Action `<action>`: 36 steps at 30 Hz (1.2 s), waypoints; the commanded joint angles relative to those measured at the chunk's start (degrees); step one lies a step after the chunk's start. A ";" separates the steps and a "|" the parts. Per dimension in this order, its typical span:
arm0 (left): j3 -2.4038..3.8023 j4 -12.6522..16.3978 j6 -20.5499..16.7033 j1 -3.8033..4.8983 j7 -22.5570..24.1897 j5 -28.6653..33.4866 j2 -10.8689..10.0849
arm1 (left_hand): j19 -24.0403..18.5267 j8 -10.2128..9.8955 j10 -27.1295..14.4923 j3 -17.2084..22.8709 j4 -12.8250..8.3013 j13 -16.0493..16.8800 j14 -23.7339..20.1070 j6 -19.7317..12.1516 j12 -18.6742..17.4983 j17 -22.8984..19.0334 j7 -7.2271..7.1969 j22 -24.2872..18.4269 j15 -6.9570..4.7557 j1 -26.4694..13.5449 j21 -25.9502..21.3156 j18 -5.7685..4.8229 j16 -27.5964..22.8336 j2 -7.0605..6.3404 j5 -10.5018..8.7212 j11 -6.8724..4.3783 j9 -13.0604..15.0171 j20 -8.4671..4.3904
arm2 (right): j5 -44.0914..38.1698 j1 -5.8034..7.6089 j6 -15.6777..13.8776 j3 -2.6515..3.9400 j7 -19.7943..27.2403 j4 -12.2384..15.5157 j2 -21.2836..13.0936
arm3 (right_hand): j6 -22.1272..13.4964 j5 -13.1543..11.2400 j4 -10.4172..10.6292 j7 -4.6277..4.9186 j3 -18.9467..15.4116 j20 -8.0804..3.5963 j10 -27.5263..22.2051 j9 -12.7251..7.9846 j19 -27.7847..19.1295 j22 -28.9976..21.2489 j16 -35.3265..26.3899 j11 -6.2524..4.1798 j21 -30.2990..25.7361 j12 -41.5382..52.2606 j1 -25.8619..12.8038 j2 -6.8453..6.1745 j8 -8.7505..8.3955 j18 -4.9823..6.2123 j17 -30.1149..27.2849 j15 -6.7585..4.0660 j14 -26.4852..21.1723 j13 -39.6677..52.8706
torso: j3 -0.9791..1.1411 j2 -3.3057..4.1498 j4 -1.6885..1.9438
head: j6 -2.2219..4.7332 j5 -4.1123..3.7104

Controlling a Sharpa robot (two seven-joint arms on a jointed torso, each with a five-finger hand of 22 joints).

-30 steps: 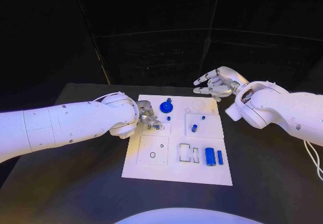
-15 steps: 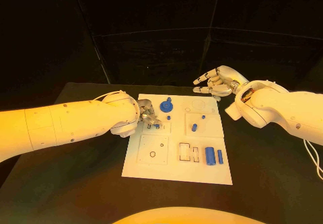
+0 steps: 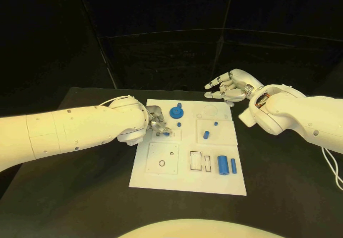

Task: Assemble the parts on the task board

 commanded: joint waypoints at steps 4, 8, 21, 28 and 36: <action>-0.13 0.01 2.06 -0.12 -1.14 -0.44 0.03 | 0.43 0.31 0.50 8.70 -8.40 -0.03 6.04 -0.16 -0.19 15.09 -0.36 0.08 -0.04 -0.36 0.13 -0.43 0.18 0.41 0.15 -0.07 0.13 -0.24 | -0.12 0.09 0.43 0.03 0.43 -0.08 0.13 | 0.30 0.27 -0.12 -0.10 -0.34 -0.04 0.04 0.06 -0.22 -0.03 -0.21 -0.24 -0.19 0.06 0.36 0.19 0.25 0.62 4.71 -0.24 3.49 0.04 | 0.00 -0.02 0.03 | -0.09 -0.01; -0.13 -0.07 2.26 -0.12 -1.18 -0.44 0.12 | 0.43 0.31 0.50 8.70 -8.40 -0.03 6.04 -0.16 -0.19 15.09 -0.36 0.08 -0.04 -0.36 0.13 -0.43 0.18 0.41 0.15 -0.07 0.13 -0.24 | -0.12 0.09 0.47 0.03 0.44 -0.13 0.21 | 0.30 0.27 -0.12 -0.10 -0.34 -0.04 0.04 0.06 -0.22 -0.03 -0.21 -0.24 -0.19 0.06 0.36 0.19 0.25 0.62 4.71 -0.24 3.49 0.04 | 0.02 -0.03 -0.02 | -0.11 0.07; -0.13 -0.29 3.72 -0.12 -2.32 -0.44 0.43 | 0.44 0.41 0.55 9.16 -8.66 0.01 6.04 -0.17 -0.16 15.09 -0.37 0.14 -0.06 -0.51 0.15 -0.44 0.18 0.29 0.16 -0.09 0.25 -0.26 | -0.12 0.09 0.47 0.03 0.43 -0.15 0.25 | 0.30 0.26 -0.09 -0.11 -0.38 -0.06 0.07 0.06 -0.21 -0.07 -0.23 -0.25 -0.23 0.07 0.34 0.21 0.29 0.62 4.70 -0.25 3.49 0.05 | 0.01 -0.02 -0.01 | -0.14 -0.01; -0.13 -0.62 4.27 -0.12 -2.40 -0.44 0.82 | 0.47 0.55 0.71 9.77 -9.02 0.22 6.04 -0.15 0.01 15.09 -0.38 0.26 -0.08 -0.72 0.21 -0.45 0.18 0.07 0.19 -0.11 0.40 -0.27 | -0.12 0.09 0.48 0.02 0.42 -0.18 0.31 | 0.30 0.26 -0.09 -0.11 -0.38 -0.06 0.07 0.06 -0.21 -0.07 -0.23 -0.25 -0.23 0.07 0.34 0.21 0.29 0.62 4.70 -0.25 3.49 0.05 | 0.02 -0.01 -0.04 | -0.19 -0.02; -0.12 -1.25 5.54 -0.11 -2.53 -0.32 1.65 | 0.71 1.28 1.52 10.61 -8.93 0.88 6.04 0.88 0.71 15.09 -0.71 1.05 -0.18 -3.01 0.67 -0.58 0.18 -0.45 0.23 -0.31 0.86 -0.32 | -0.12 0.09 0.54 0.02 0.40 -0.26 0.47 | 0.30 0.26 -0.09 -0.11 -0.38 -0.06 0.07 0.06 -0.21 -0.07 -0.23 -0.25 -0.23 0.07 0.34 0.21 0.29 0.62 4.70 -0.25 3.49 0.05 | 0.00 -0.02 -0.06 | -0.18 -0.05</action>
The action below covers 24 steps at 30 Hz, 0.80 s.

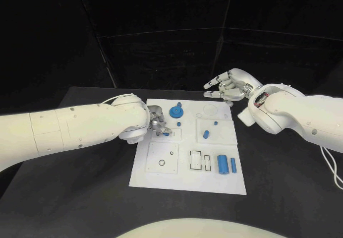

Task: Assemble the parts on the task board

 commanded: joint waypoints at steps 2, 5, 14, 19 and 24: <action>-0.24 -0.23 3.02 -0.31 -1.00 0.05 0.50 | 0.83 0.41 0.56 8.40 -8.04 0.30 6.04 0.58 0.47 15.09 -0.48 0.62 -0.24 -1.21 0.63 -0.65 0.18 -0.21 0.25 -0.08 0.26 -0.36 | -0.12 0.10 0.36 0.03 0.38 0.01 0.07 | 0.30 0.26 -0.09 -0.11 -0.38 -0.06 0.07 0.06 -0.21 -0.07 -0.23 -0.25 -0.23 0.07 0.34 0.21 0.29 0.62 4.66 -0.25 3.50 0.05 | 0.01 0.00 0.00 | -0.04 -0.04; -0.24 -0.40 3.39 -0.31 -1.05 0.18 0.72 | 0.96 0.57 0.76 8.36 -7.91 0.51 6.04 0.85 0.68 15.09 -0.61 1.01 -0.31 -1.83 0.87 -0.72 0.18 -0.24 0.25 -0.17 0.35 -0.41 | -0.12 0.10 0.43 0.03 0.34 0.02 0.07 | 0.30 0.26 -0.09 -0.11 -0.38 -0.06 0.07 0.06 -0.21 -0.07 -0.23 -0.25 -0.23 0.07 0.34 0.21 0.29 0.62 4.66 -0.25 3.50 0.05 | 0.01 0.03 0.00 | -0.06 -0.04; -0.24 -0.85 3.78 -0.31 -0.95 0.33 1.35 | 1.32 1.06 1.20 7.73 -7.29 0.81 6.04 1.72 1.09 15.09 -1.01 2.20 -0.56 -4.11 1.59 -0.93 0.18 -0.40 0.24 -0.49 0.67 -0.61 | -0.12 0.10 0.57 0.03 0.28 -0.03 0.16 | 0.30 0.26 -0.09 -0.11 -0.38 -0.06 0.07 0.06 -0.21 -0.07 -0.23 -0.25 -0.23 0.07 0.34 0.21 0.29 0.62 4.66 -0.25 3.50 0.05 | 0.01 0.04 0.01 | -0.10 -0.13; -0.24 -1.15 3.36 -0.31 -1.00 0.34 1.56 | 1.44 1.21 1.46 7.23 -7.02 1.09 6.04 2.06 1.39 15.09 -1.17 2.59 -0.66 -5.09 1.83 -1.00 0.18 -0.47 0.24 -0.62 0.78 -0.70 | -0.12 0.10 0.59 0.03 0.29 -0.08 0.23 | 0.30 0.26 -0.09 -0.11 -0.38 -0.06 0.07 0.06 -0.21 -0.07 -0.23 -0.25 -0.23 0.07 0.34 0.21 0.29 0.62 4.66 -0.25 3.50 0.05 | 0.01 0.01 0.03 | -0.08 -0.17; -0.24 -1.51 2.75 -0.31 -1.07 0.34 1.71 | 1.47 1.29 1.51 6.52 -6.54 1.11 6.04 2.26 1.46 15.09 -1.24 2.72 -0.73 -6.27 1.91 -1.02 0.18 -0.53 0.23 -0.68 0.85 -0.78 | -0.12 0.10 0.56 0.03 0.31 -0.10 0.27 | 0.30 0.26 -0.09 -0.11 -0.38 -0.06 0.07 0.06 -0.21 -0.07 -0.23 -0.25 -0.23 0.07 0.34 0.21 0.29 0.62 4.66 -0.25 3.50 0.05 | 0.00 0.01 0.04 | -0.06 -0.20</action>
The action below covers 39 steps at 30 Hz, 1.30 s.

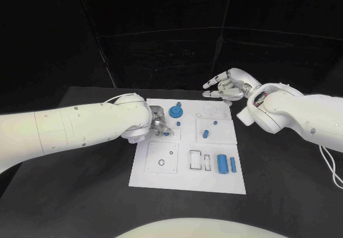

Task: Assemble the parts on the task board

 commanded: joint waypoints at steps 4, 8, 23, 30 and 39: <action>-0.18 -0.34 0.78 -0.24 -0.59 0.32 0.19 | 1.53 0.50 0.53 1.56 -2.51 0.10 6.05 0.83 0.31 15.09 -0.04 0.36 -0.29 -3.20 0.56 -1.08 0.18 -0.49 0.15 -0.04 0.19 -0.40 | -0.11 0.10 0.31 0.03 0.34 0.02 0.06 | 0.28 0.24 -0.03 -0.12 -0.45 -0.07 -0.02 0.04 -0.24 -0.21 -0.30 -0.26 -0.32 -0.05 0.28 0.20 0.34 0.63 4.56 -0.27 3.48 -0.09 | -0.01 0.01 0.03 | 0.07 -0.04; -0.18 -0.57 0.45 -0.24 -0.64 0.33 0.16 | 1.60 0.65 0.58 -2.41 -0.34 0.19 6.05 1.34 0.53 15.09 -0.02 0.67 -0.26 -6.42 0.73 -1.13 0.18 -1.18 0.14 0.00 0.29 -0.38 | -0.11 0.10 0.30 0.03 0.33 -0.01 0.03 | 0.27 0.23 -0.01 -0.12 -0.48 -0.08 -0.05 0.04 -0.25 -0.26 -0.34 -0.26 -0.35 -0.09 0.25 0.19 0.34 0.64 4.49 -0.27 3.46 -0.13 | -0.03 -0.02 0.03 | 0.06 -0.06; -0.15 0.03 -1.63 -0.24 -0.50 0.31 -0.74 | 1.80 0.72 0.68 -16.23 5.12 0.79 6.05 1.53 1.44 15.09 -0.31 1.58 -0.49 -9.90 1.19 -1.25 0.18 -2.30 0.19 -0.27 0.56 -0.62 | -0.11 0.09 0.31 0.02 0.39 -0.18 0.00 | 0.22 0.19 0.08 -0.12 -0.59 -0.09 -0.10 0.02 -0.28 -0.36 -0.37 -0.26 -0.42 -0.16 0.11 0.14 0.36 0.65 4.45 -0.28 3.46 -0.20 | -0.07 0.02 0.05 | 0.13 -0.30; -0.03 1.27 -2.42 -0.13 0.25 0.30 -1.94 | 1.70 0.92 0.44 -20.69 6.60 0.66 6.05 1.30 1.48 15.09 -0.34 1.39 -0.54 -8.56 1.00 -1.20 0.18 -1.73 0.19 -0.28 0.78 -0.66 | -0.11 0.08 0.46 0.02 0.59 -0.34 0.00 | 0.19 0.15 0.13 -0.13 -0.66 -0.09 -0.12 0.01 -0.28 -0.37 -0.39 -0.26 -0.44 -0.18 0.03 0.11 0.37 0.65 4.43 -0.28 3.46 -0.22 | -0.06 0.01 0.09 | 0.16 -0.35; 1.47 3.01 -0.78 0.39 1.33 0.29 -3.47 | 1.43 0.86 -0.14 -23.99 7.24 -0.14 6.05 0.71 0.99 15.09 -0.21 0.61 -0.49 -7.70 0.43 -1.04 0.18 -0.59 0.19 -0.19 0.84 -0.64 | -0.10 0.04 0.53 0.01 0.65 -0.67 0.10 | 0.17 0.14 0.16 -0.12 -0.69 -0.09 -0.08 0.00 -0.28 -0.39 -0.38 -0.26 -0.46 -0.14 -0.01 0.10 0.37 0.65 4.45 -0.28 3.46 -0.17 | -0.08 0.00 0.13 | 0.27 -0.15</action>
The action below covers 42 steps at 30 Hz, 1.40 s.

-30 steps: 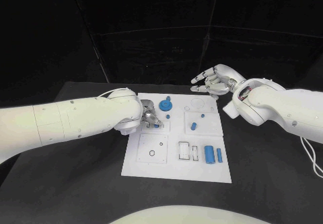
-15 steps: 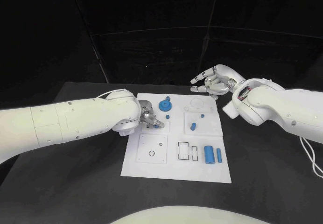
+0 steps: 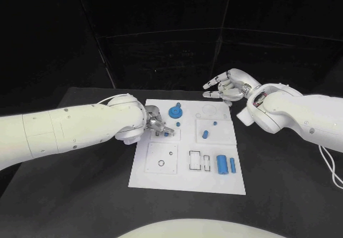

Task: Assemble the parts on the task board

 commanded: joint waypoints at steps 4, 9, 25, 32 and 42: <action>2.34 0.97 2.78 1.17 0.91 0.09 -1.37 | 0.94 -1.25 -2.36 -2.48 -0.11 -3.30 5.84 -2.51 -2.29 15.09 0.68 -0.37 0.13 2.26 -1.01 -0.04 0.18 1.28 -0.01 0.43 -0.81 -0.14 | -0.10 0.06 0.42 0.02 0.58 -0.24 0.13 | 0.17 0.14 0.02 -0.12 -0.23 -0.09 -0.08 0.01 -0.28 -0.05 -0.38 -0.26 -0.24 -0.14 -0.01 0.10 0.37 0.65 4.47 -0.28 3.46 -0.03 | 0.03 -0.05 0.05 | 0.20 0.31; 3.27 -0.29 6.53 3.81 0.04 0.95 -2.25 | 0.50 -5.01 -4.06 -5.44 -0.08 -5.69 5.84 -5.48 -3.89 15.09 2.33 -1.51 1.25 4.38 -1.89 0.16 0.18 2.34 -0.01 1.82 -3.74 0.80 | -0.09 0.04 0.43 0.02 0.56 -0.70 0.25 | 0.17 0.14 0.02 -0.12 -0.23 -0.09 -0.08 0.01 -0.28 -0.05 -0.38 -0.26 -0.24 -0.14 -0.01 0.10 0.37 0.65 4.47 -0.28 3.46 -0.03 | 0.09 -0.08 -0.05 | 0.34 0.48; 2.38 -12.47 11.73 5.79 -0.02 1.81 2.54 | 0.51 -8.14 -4.18 -8.31 -0.02 -5.97 5.84 -5.82 -3.56 15.09 3.36 -1.38 2.16 6.46 -1.93 0.19 0.18 4.11 -0.02 2.75 -7.34 1.78 | -0.08 0.03 0.45 0.02 0.55 -1.04 0.56 | 0.17 0.14 0.02 -0.12 -0.23 -0.09 -0.08 0.01 -0.28 -0.05 -0.38 -0.26 -0.24 -0.14 -0.01 0.10 0.37 0.65 4.47 -0.28 3.46 -0.03 | -0.01 0.08 -0.09 | 0.64 0.57; 1.88 -16.92 12.05 5.09 0.67 1.84 4.91 | 0.50 -8.35 -4.30 -8.80 0.08 -6.08 5.84 -5.70 -3.58 15.09 3.35 -1.36 2.18 6.43 -1.93 0.20 0.18 4.39 -0.02 2.76 -7.72 1.83 | -0.08 0.02 0.43 0.02 0.57 -0.99 0.62 | 0.17 0.14 0.02 -0.12 -0.23 -0.09 -0.08 0.01 -0.28 -0.05 -0.38 -0.26 -0.24 -0.14 -0.01 0.10 0.37 0.65 4.47 -0.28 3.46 -0.03 | -0.02 0.08 -0.09 | 0.55 0.60; 1.80 -20.72 13.01 4.01 1.38 1.85 7.40 | 0.50 -8.41 -4.32 -9.12 0.11 -6.09 5.84 -5.51 -3.54 15.09 3.33 -1.33 2.18 6.37 -1.93 0.20 0.18 4.58 -0.03 2.75 -7.93 1.85 | -0.08 0.02 0.41 0.02 0.63 -1.01 0.80 | 0.17 0.14 0.02 -0.12 -0.23 -0.09 -0.08 0.01 -0.28 -0.05 -0.38 -0.26 -0.24 -0.14 -0.01 0.10 0.37 0.65 4.47 -0.28 3.46 -0.03 | 0.04 0.04 -0.06 | 0.28 0.61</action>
